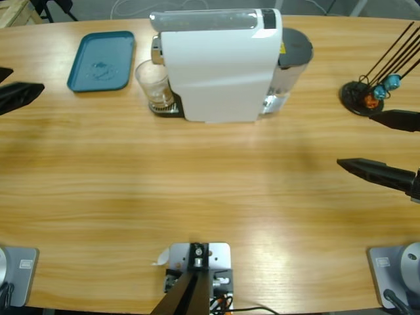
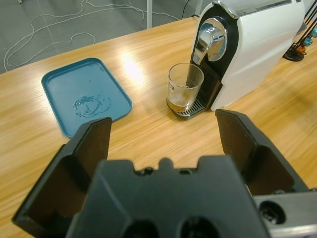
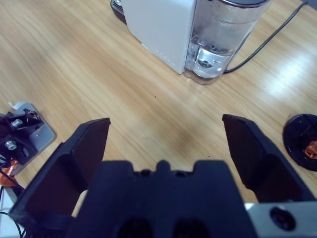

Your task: Pour coffee

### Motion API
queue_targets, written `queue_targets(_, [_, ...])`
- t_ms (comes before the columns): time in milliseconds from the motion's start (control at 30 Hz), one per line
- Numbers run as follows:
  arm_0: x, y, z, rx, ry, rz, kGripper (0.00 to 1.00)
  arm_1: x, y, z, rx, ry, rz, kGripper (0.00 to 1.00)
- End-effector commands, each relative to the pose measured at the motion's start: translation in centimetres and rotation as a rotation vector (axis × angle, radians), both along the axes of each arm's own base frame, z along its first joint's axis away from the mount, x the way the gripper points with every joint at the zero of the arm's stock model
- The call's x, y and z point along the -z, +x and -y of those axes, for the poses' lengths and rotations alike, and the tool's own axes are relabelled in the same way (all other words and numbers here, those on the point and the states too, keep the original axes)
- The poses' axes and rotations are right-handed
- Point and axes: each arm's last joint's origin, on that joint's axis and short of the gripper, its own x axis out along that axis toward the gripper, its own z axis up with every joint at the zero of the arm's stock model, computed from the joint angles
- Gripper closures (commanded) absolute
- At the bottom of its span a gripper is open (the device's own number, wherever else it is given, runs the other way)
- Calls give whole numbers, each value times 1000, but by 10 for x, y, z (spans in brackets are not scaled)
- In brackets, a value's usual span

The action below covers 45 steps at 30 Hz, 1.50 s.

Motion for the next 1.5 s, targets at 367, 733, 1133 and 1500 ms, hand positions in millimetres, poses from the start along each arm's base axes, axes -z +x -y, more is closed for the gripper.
queue_targets(367, [65,62,61,247,65,-208,58,10,-2,-1,-38,-29,-36,0])
queue_targets(733, [93,98,88,268,38,-160,23,9,-3,0,-41,-28,-29,0])
queue_targets(1133, [117,118,105,278,3,-151,23,9,-4,0,-48,-23,-28,0])
queue_targets(1500, [128,128,112,278,-3,-141,23,9,-5,1,-52,-20,-26,0])
